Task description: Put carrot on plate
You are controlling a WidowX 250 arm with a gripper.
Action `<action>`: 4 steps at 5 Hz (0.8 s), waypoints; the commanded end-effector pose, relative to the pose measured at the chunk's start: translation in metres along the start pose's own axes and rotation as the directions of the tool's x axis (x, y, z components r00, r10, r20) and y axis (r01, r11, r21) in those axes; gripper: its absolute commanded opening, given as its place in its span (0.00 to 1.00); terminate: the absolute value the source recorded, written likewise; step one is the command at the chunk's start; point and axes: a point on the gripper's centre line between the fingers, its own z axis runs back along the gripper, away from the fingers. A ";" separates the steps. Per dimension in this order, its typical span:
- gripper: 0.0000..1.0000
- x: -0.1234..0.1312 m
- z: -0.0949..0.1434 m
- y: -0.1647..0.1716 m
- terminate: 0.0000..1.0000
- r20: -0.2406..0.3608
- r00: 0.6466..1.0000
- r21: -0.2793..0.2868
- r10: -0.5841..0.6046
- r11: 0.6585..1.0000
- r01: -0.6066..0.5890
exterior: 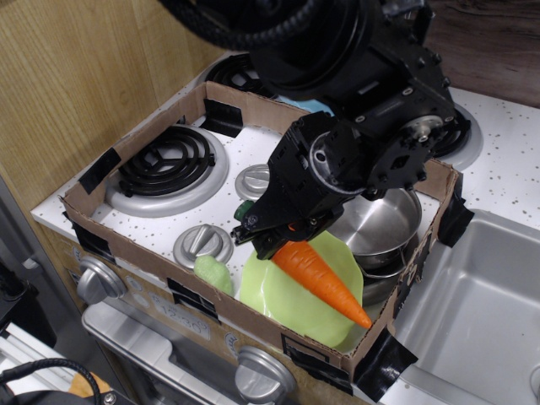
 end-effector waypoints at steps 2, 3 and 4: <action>1.00 0.009 0.012 -0.010 0.00 -0.008 1.000 -0.088 0.023 0.996 -0.024; 1.00 0.010 0.016 -0.011 0.00 -0.003 1.000 -0.083 0.026 0.996 -0.027; 1.00 0.015 0.023 -0.010 0.00 0.004 1.000 -0.064 0.005 0.998 -0.005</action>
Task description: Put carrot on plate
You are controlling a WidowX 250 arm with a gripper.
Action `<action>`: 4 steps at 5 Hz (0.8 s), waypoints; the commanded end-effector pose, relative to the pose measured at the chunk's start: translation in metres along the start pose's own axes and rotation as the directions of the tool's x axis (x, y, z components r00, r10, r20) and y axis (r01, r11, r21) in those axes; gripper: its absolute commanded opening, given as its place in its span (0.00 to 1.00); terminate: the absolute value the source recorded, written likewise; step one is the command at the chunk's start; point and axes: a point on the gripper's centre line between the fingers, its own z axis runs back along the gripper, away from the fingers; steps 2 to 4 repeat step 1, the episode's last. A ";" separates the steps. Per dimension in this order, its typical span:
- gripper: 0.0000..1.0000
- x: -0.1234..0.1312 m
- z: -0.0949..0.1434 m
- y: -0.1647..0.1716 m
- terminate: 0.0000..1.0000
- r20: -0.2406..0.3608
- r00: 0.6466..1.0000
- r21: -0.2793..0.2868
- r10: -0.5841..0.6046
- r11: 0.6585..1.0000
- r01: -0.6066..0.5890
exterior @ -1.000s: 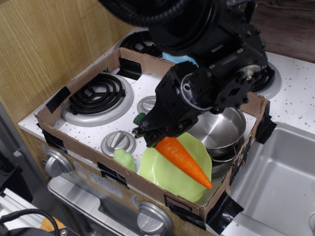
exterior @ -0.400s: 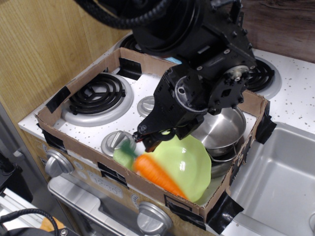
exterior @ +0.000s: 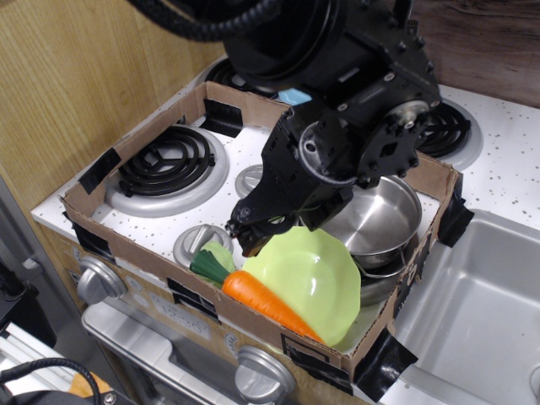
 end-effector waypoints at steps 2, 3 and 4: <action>1.00 0.022 0.027 -0.014 1.00 -0.027 0.997 -0.022 -0.072 0.997 0.071; 1.00 0.022 0.027 -0.014 1.00 -0.027 0.997 -0.022 -0.072 0.997 0.071; 1.00 0.022 0.027 -0.014 1.00 -0.027 0.997 -0.022 -0.072 0.997 0.071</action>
